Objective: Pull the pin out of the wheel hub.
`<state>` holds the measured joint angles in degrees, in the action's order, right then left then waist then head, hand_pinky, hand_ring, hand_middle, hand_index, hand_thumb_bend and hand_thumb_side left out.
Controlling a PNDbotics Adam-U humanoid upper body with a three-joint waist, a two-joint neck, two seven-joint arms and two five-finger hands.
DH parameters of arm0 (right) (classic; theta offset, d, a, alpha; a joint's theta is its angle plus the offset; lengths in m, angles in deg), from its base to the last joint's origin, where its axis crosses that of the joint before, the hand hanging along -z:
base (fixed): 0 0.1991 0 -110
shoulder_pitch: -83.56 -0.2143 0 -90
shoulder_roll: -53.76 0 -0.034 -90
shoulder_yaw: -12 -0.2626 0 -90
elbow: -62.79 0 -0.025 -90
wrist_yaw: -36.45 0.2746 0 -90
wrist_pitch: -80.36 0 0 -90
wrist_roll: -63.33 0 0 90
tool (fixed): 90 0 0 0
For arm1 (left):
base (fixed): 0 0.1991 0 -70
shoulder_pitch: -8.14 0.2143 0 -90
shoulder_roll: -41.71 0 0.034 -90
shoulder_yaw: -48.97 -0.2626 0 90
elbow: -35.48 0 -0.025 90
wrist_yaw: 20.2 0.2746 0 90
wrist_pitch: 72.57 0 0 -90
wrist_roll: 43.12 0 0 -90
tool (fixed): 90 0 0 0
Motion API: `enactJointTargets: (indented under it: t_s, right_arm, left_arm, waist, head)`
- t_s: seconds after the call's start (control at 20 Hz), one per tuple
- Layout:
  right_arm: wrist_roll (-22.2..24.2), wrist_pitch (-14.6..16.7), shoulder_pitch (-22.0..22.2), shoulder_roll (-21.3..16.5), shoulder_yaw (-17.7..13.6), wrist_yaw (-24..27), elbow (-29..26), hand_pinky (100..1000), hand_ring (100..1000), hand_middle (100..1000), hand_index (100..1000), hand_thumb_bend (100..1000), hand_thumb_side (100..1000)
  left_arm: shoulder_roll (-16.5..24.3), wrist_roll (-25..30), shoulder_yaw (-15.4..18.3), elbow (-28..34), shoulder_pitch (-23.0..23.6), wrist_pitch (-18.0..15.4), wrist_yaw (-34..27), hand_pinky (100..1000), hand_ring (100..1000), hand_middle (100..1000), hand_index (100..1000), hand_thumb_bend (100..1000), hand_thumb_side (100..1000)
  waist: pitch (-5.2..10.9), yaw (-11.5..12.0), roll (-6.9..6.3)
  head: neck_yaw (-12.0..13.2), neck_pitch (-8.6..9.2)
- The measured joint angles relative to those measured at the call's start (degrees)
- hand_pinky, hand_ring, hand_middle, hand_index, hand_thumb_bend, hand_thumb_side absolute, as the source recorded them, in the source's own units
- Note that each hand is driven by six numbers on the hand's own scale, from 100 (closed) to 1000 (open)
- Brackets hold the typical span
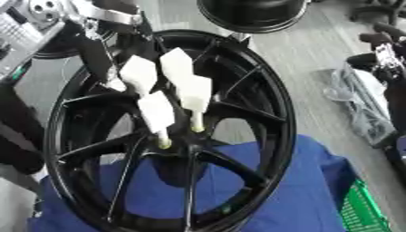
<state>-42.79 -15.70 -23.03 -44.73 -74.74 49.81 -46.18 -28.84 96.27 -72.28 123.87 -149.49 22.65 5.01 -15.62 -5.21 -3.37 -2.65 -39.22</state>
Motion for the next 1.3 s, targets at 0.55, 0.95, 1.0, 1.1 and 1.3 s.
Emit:
enactJointTargets:
  t_s: [0.55,0.95,1.0,1.1,1.3]
  right_arm:
    - [-0.09,0.08,-0.01,0.0,-0.05,0.01,0.0,754,651,787,899,100,637]
    - [-0.59,0.44,0.02,0.0,-0.48,-0.55,-1.35,753,651,787,898,100,597]
    - [-0.73,0.41,0.03,0.0,-0.62,-0.59,-1.56,753,651,787,898,100,596]
    - [-1.09,0.39,0.27,0.0,-0.96,-0.78,-1.9,753,651,787,898,100,596]
    - [-1.98,0.43,0.91,0.0,-1.72,-1.07,-2.14,753,651,787,898,100,595]
  left_arm:
    - [5.48,-6.9,14.35,12.02,4.61,3.16,-7.08,542,474,312,280,222,100]
    - [19.24,-20.45,26.99,23.1,26.05,7.12,-13.14,559,469,308,286,274,100]
    - [20.53,-22.5,28.83,23.85,29.67,7.75,-13.34,559,467,307,285,270,100]
    - [22.1,-26.64,32.61,24.56,36.45,8.92,-13.43,557,463,303,283,255,100]
    - [22.47,-34.3,39.37,24.52,46.98,10.98,-12.36,557,461,302,282,239,100]
  waist:
    - [0.15,0.45,-0.09]
    - [-0.15,1.04,0.03]
    - [-0.31,1.15,0.09]
    - [-0.51,1.6,0.3]
    - [-0.73,2.57,0.81]
  head:
    - [-0.39,-0.04]
    - [-1.07,-0.44]
    - [-1.23,-0.43]
    - [-1.53,-0.43]
    - [-1.36,-0.44]
